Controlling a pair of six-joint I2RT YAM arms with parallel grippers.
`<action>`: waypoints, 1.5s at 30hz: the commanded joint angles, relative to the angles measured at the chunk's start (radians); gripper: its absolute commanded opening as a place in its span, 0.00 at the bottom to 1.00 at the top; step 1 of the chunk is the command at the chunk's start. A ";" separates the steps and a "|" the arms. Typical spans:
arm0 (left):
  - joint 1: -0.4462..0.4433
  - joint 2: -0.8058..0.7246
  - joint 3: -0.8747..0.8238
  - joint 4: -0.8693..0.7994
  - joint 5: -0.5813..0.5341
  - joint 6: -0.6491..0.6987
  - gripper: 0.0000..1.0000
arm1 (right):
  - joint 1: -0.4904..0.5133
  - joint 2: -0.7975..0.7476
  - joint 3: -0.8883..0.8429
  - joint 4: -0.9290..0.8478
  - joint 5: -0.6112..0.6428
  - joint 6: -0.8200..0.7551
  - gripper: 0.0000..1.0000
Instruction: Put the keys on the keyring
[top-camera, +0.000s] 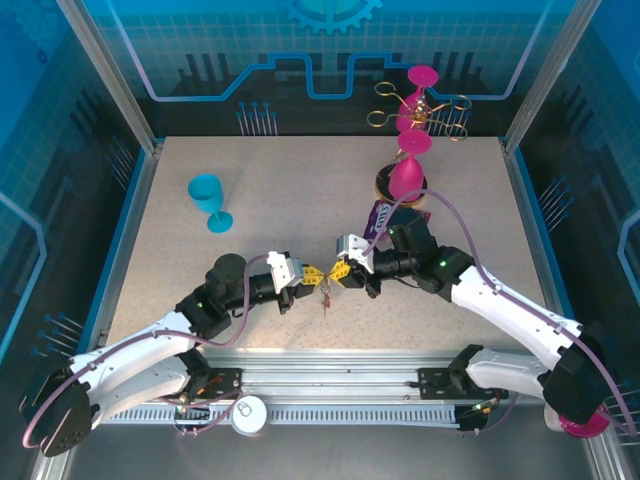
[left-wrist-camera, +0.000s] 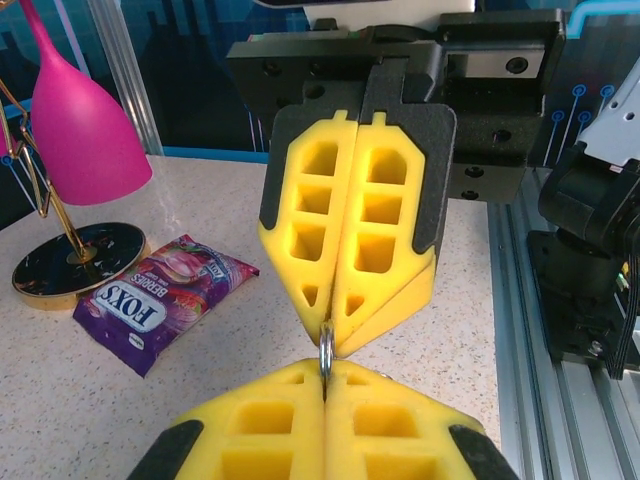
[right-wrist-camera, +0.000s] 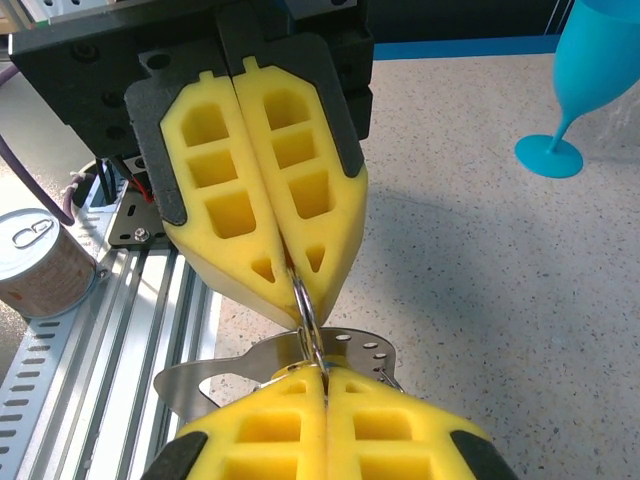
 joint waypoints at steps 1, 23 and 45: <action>-0.006 0.002 -0.006 0.116 0.038 -0.031 0.00 | 0.006 0.031 0.009 -0.007 -0.036 -0.010 0.00; -0.006 0.046 -0.007 0.161 0.046 -0.038 0.00 | -0.006 -0.040 -0.041 0.106 -0.060 0.025 0.26; -0.005 0.006 0.110 -0.219 -0.049 0.129 0.23 | 0.082 0.061 0.187 -0.304 0.198 -0.237 0.00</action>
